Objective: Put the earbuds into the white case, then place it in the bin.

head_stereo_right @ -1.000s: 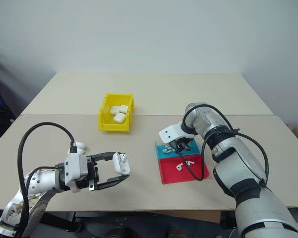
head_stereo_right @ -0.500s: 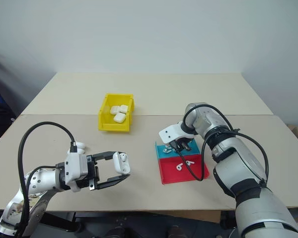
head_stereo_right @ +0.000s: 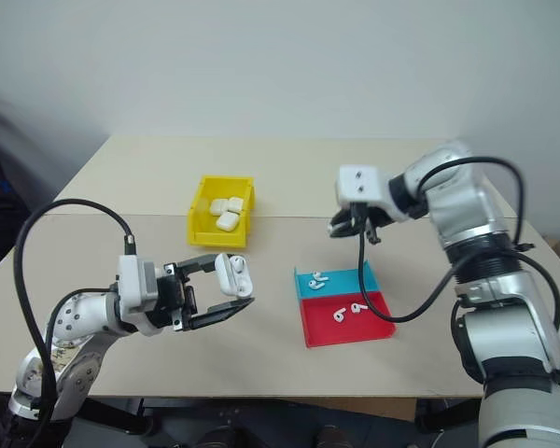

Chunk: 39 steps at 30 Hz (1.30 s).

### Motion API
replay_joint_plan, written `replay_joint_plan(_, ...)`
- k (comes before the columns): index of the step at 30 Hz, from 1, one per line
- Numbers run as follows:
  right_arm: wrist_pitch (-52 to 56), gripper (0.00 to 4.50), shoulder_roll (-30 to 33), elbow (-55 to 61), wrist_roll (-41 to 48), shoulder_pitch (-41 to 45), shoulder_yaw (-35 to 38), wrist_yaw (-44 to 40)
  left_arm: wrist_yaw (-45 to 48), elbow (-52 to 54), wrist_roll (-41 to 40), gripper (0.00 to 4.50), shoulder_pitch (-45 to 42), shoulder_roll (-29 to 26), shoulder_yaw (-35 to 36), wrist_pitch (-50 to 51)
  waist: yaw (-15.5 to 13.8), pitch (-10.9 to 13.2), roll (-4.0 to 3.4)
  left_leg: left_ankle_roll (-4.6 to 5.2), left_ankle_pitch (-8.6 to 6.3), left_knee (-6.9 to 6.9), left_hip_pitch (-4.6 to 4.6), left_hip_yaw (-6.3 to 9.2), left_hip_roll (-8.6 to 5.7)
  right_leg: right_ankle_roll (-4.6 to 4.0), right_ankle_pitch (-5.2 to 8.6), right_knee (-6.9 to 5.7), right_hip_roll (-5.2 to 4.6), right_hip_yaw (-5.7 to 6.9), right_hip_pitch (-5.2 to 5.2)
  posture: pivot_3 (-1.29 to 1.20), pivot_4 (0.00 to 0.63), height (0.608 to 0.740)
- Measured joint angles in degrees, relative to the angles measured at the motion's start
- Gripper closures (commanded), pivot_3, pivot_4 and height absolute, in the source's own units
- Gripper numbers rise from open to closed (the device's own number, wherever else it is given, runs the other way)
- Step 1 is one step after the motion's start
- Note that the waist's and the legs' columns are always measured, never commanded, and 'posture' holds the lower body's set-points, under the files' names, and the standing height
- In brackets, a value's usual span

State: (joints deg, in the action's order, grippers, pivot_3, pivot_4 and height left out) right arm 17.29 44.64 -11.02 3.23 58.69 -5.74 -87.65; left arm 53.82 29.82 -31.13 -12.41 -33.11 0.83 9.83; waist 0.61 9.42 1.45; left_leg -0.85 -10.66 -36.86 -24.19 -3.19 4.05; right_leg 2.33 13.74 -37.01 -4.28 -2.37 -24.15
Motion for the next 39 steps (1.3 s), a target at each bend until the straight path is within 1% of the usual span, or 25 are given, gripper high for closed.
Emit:
replay_joint_plan(1, 3.2, 3.84, 1.0, 4.0, 3.3, -2.3, 3.0, 0.3, -0.2, 0.2, -0.6, 1.71, -0.4, 0.0, 0.0, 0.7, 0.0, 0.0, 0.00, 0.00, 0.00, 0.00, 0.02, -0.02, 0.00, 0.01, 0.00, 0.01, -0.01, -0.01, 0.01, 0.00, 0.150, 0.740)
replay_joint_plan(3, 9.6, 3.84, 1.0, 11.1, 11.0, -6.9, 9.2, 1.8, -0.3, 0.4, -0.9, 1.71, -1.2, 0.1, -0.4, 1.4, 0.0, 0.0, 0.01, 0.00, 0.00, -0.02, 0.03, -0.01, -0.01, 0.01, 0.00, -0.01, 0.00, -0.02, 0.02, 0.00, 0.150, 0.740)
replay_joint_plan(5, 16.9, 3.84, -1.4, 18.8, 22.3, -12.2, 17.6, 5.0, -0.2, 0.2, -1.1, 1.71, -2.8, 0.7, -1.3, 1.8, 0.1, 0.0, 0.01, 0.00, 0.00, -0.04, 0.06, 0.00, -0.01, 0.01, -0.02, -0.06, 0.01, -0.06, 0.03, 0.00, 0.150, 0.740)
replay_joint_plan(8, 23.6, 3.84, -3.7, 26.1, 34.0, -16.9, 25.2, 11.0, 0.2, -0.1, -1.9, 1.71, -5.0, 1.0, -2.3, 2.7, 0.2, 0.0, 0.02, 0.00, 0.01, -0.07, 0.14, 0.03, -0.01, 0.02, -0.03, -0.07, 0.04, -0.06, 0.11, 0.00, 0.150, 0.740)
replay_joint_plan(10, 28.0, 3.84, -6.2, 30.6, 42.2, -19.1, 29.1, 17.4, 0.3, -0.7, -2.7, 1.71, -7.1, 1.6, -2.6, 3.7, 0.3, 0.0, 0.02, 0.01, 0.02, -0.08, 0.17, 0.05, -0.01, 0.04, -0.06, -0.07, 0.06, -0.07, 0.13, 0.00, 0.150, 0.740)
replay_joint_plan(12, 31.6, 3.84, -7.2, 33.7, 48.4, -19.9, 29.7, 23.4, 0.2, -0.6, -3.9, 1.71, -8.9, 2.1, -3.0, 5.3, 0.4, 0.0, 0.01, 0.01, 0.02, -0.07, 0.17, 0.03, -0.01, 0.05, -0.06, -0.07, 0.06, -0.11, 0.12, 0.00, 0.150, 0.740)
replay_joint_plan(16, 35.3, 3.84, -7.3, 36.5, 57.5, -20.9, 29.8, 32.3, -0.7, -0.4, -5.8, 1.71, -9.8, 2.3, -3.0, 7.7, 0.4, 0.0, 0.01, 0.02, 0.02, -0.06, 0.09, 0.06, -0.01, 0.05, -0.05, -0.03, 0.07, -0.10, 0.08, 0.00, 0.150, 0.740)
replay_joint_plan(20, 36.2, 3.84, -8.5, 38.8, 65.8, -21.5, 28.2, 38.6, -0.7, -0.4, -6.1, 1.71, -10.0, 2.2, -3.0, 7.9, 0.3, 0.0, 0.02, 0.02, 0.02, -0.06, 0.06, 0.08, -0.02, 0.05, -0.06, -0.01, 0.07, -0.10, 0.08, 0.00, 0.150, 0.740)
replay_joint_plan(25, 36.5, 3.84, -8.6, 41.4, 68.9, -21.9, 21.9, 43.0, -0.9, -0.4, -6.4, 1.71, -10.4, 2.5, -3.0, 7.9, 0.3, 0.0, 0.02, 0.02, 0.03, -0.07, 0.07, 0.09, -0.01, 0.05, -0.06, -0.01, 0.07, -0.09, 0.09, 0.00, 0.150, 0.740)
replay_joint_plan(28, 36.1, 3.84, -9.1, 42.0, 68.7, -22.0, 18.9, 44.3, -1.2, -0.3, -6.5, 1.71, -10.6, 2.6, -3.0, 7.9, 0.3, 0.0, 0.02, 0.03, 0.02, -0.07, 0.05, 0.09, -0.01, 0.05, -0.05, 0.00, 0.07, -0.09, 0.06, 0.00, 0.150, 0.740)
replay_joint_plan(39, 32.7, 3.84, -7.4, 42.6, 64.0, -25.8, 15.9, 41.6, -1.5, 0.7, -6.8, 1.71, -10.5, 2.8, -2.9, 7.8, 0.2, 0.0, 0.02, 0.03, 0.02, -0.07, 0.02, 0.11, -0.02, 0.06, -0.06, 0.03, 0.07, -0.07, 0.05, 0.00, 0.150, 0.740)
